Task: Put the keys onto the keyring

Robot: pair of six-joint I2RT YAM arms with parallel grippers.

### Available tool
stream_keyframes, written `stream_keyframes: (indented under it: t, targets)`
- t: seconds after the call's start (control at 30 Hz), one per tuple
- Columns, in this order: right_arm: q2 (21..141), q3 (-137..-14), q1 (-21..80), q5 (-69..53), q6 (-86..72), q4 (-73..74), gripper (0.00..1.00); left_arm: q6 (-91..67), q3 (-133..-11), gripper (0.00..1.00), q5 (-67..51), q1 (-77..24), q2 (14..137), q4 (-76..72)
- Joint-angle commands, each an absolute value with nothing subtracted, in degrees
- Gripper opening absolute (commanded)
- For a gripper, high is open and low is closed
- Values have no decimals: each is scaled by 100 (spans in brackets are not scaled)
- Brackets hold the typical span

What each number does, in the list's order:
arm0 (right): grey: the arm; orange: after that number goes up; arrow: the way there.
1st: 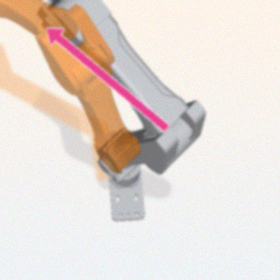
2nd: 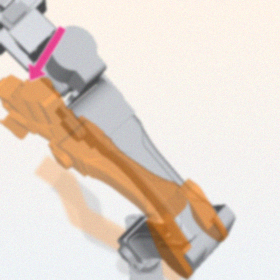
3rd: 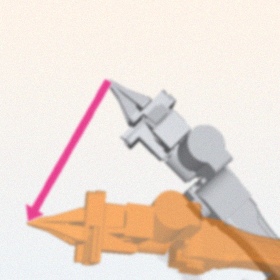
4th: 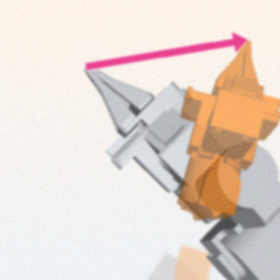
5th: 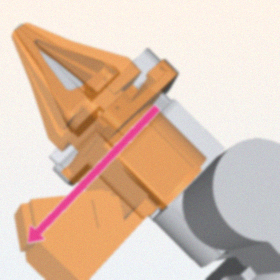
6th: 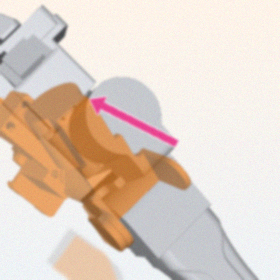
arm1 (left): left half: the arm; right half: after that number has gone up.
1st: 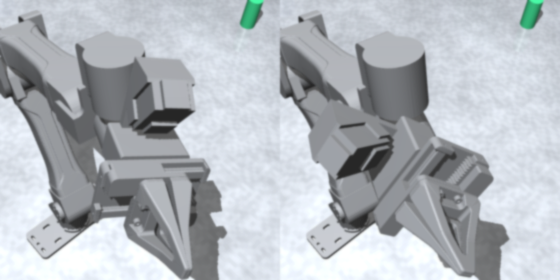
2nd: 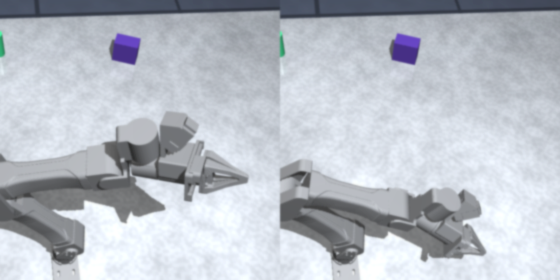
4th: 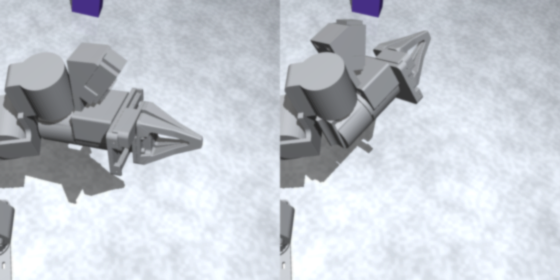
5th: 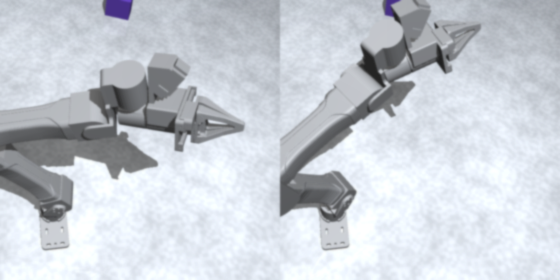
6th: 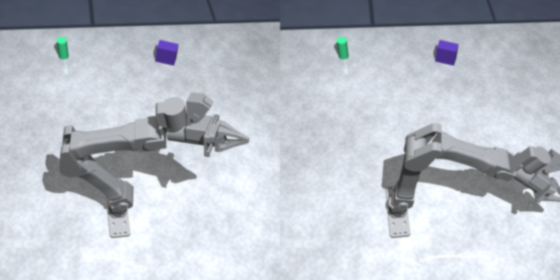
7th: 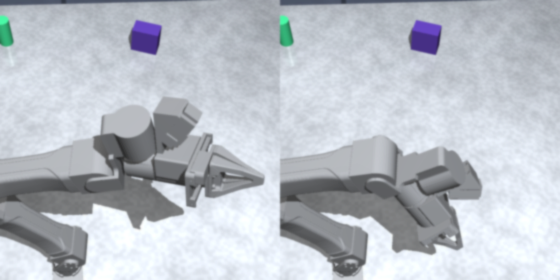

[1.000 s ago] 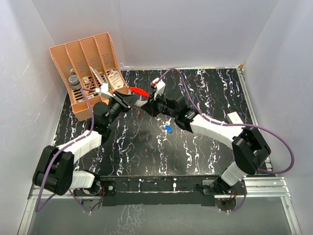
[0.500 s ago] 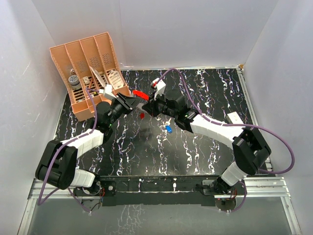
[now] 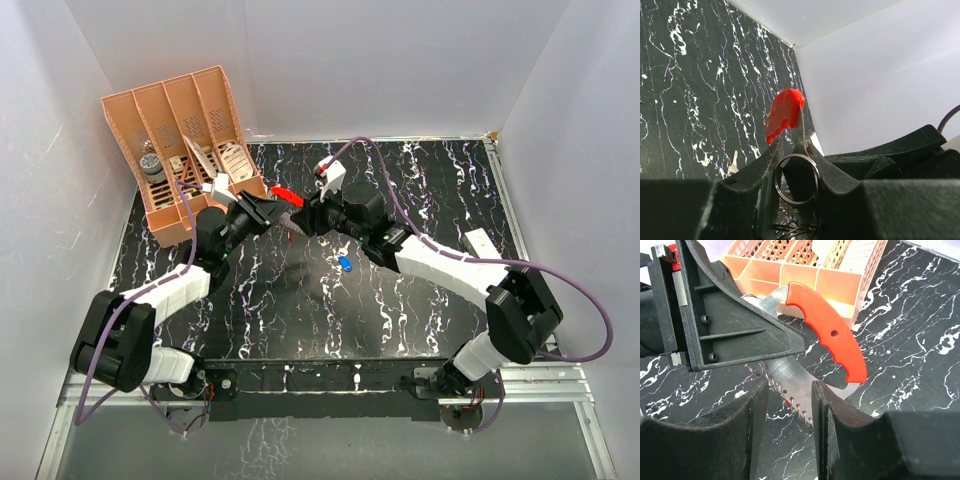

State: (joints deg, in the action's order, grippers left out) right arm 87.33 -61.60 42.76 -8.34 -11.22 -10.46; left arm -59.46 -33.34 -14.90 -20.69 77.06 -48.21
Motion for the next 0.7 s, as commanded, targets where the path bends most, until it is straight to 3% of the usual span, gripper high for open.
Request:
stream_keyframes:
  t: [0.0, 0.33, 0.67]
  targets:
    - [8411, -6120, 4300, -600, -1023, -1203, 39, -5981, -3668, 0, -1418, -2054, 7351, -4706]
    - [8477, -5989, 4315, -782, -1007, -1134, 38, -6097, -3764, 0, -1433, -2053, 7383, -4702]
    - [8011, -5082, 4302, -602, -1464, -1940, 40, -6108, -4033, 0, -1406, -2054, 7420, -4591]
